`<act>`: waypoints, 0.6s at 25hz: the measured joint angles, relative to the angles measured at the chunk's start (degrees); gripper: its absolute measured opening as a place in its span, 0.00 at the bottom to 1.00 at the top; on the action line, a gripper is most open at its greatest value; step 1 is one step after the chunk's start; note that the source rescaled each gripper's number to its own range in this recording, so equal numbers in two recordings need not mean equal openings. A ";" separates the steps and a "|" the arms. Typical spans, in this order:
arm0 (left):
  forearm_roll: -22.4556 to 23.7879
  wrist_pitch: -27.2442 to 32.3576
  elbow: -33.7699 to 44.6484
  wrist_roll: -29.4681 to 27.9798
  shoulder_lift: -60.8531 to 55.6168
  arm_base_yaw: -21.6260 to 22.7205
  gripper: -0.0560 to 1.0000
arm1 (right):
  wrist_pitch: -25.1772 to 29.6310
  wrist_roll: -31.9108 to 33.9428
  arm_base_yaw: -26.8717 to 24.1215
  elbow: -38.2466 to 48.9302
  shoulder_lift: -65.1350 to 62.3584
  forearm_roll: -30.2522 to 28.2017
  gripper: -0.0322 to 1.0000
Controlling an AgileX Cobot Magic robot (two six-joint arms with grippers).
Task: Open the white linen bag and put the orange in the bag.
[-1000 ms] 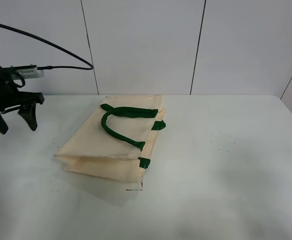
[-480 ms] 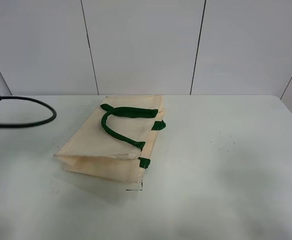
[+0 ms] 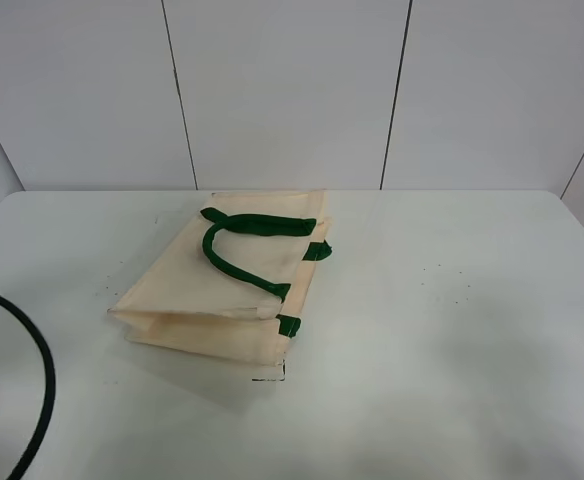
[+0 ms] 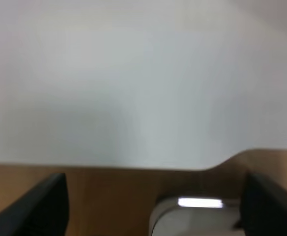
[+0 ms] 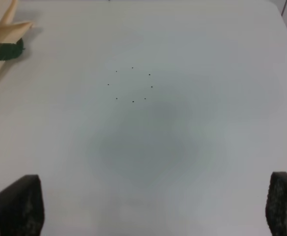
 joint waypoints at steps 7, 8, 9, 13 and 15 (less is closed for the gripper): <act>-1.98 -0.64 0.59 2.25 -11.21 0.00 0.91 | 0.00 0.00 0.00 0.00 0.00 0.00 1.00; -2.44 -0.64 0.59 3.10 -13.08 0.00 0.91 | 0.00 0.00 0.00 0.00 0.00 0.00 1.00; -2.80 -0.64 0.59 3.10 -14.98 0.00 0.91 | 0.00 0.00 0.00 0.00 0.00 0.00 1.00; -3.02 -0.64 0.59 3.87 -21.68 0.00 0.91 | 0.00 0.00 0.00 0.00 0.00 0.00 1.00; -3.02 -0.59 0.59 3.90 -24.79 0.00 0.91 | 0.00 0.00 0.00 0.00 0.00 0.00 1.00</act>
